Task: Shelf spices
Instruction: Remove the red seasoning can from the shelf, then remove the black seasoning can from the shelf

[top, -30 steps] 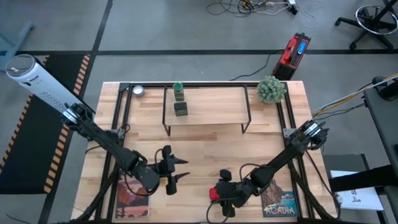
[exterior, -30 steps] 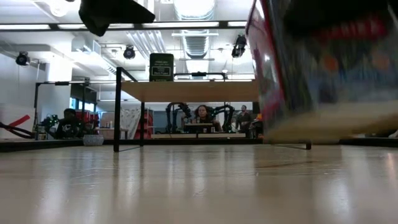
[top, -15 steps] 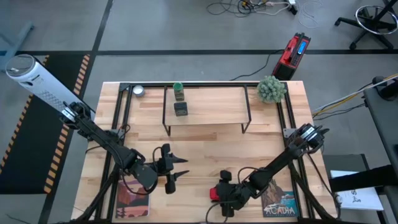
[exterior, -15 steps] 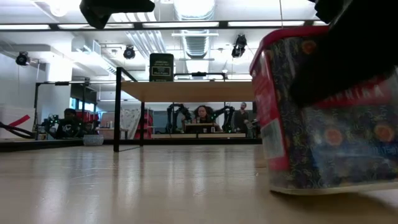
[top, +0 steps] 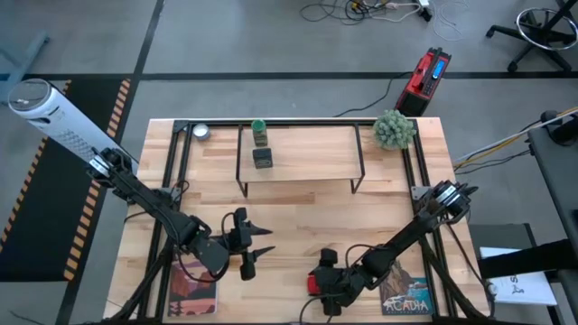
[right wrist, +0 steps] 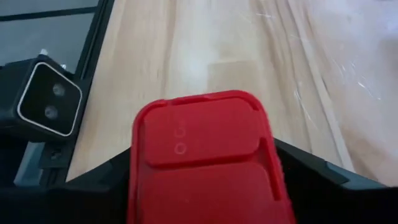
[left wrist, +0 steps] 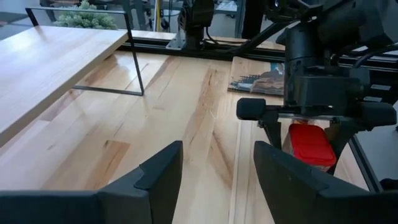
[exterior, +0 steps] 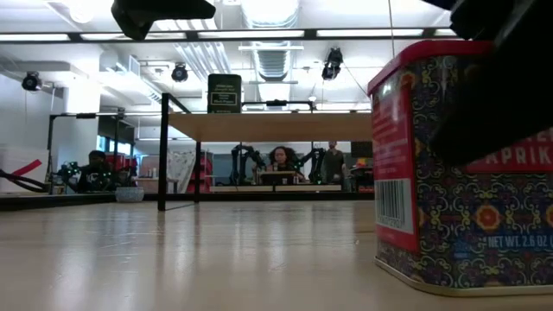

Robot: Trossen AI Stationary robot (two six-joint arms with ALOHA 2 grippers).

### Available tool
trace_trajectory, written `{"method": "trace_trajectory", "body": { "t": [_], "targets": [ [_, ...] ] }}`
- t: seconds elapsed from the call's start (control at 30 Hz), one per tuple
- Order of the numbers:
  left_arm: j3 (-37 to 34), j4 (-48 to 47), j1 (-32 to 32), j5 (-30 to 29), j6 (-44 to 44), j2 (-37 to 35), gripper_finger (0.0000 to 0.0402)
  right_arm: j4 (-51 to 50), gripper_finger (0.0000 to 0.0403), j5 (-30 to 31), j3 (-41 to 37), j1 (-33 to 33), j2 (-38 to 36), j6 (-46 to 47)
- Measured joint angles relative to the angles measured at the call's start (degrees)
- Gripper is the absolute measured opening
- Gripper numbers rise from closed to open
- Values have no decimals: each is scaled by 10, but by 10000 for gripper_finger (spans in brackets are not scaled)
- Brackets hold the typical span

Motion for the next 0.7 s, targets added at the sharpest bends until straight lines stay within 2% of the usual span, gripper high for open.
{"method": "trace_trajectory", "body": {
  "t": [0.2, 0.4, 0.57, 0.7],
  "targets": [
    [0, 0, 0, -1, 0, 0, 200, -40, 289, 0, 30, 0, -21, -10],
    [0, -1, 0, -1, 2, 0, 206, -63, 287, 2, 46, 0, -53, -31],
    [0, -20, 0, -5, 1, -6, 200, -74, 282, 38, 46, 0, -88, -64],
    [0, -77, 1, -40, -21, -30, 192, -85, 285, 79, 45, -5, -114, -114]
  ]
}}
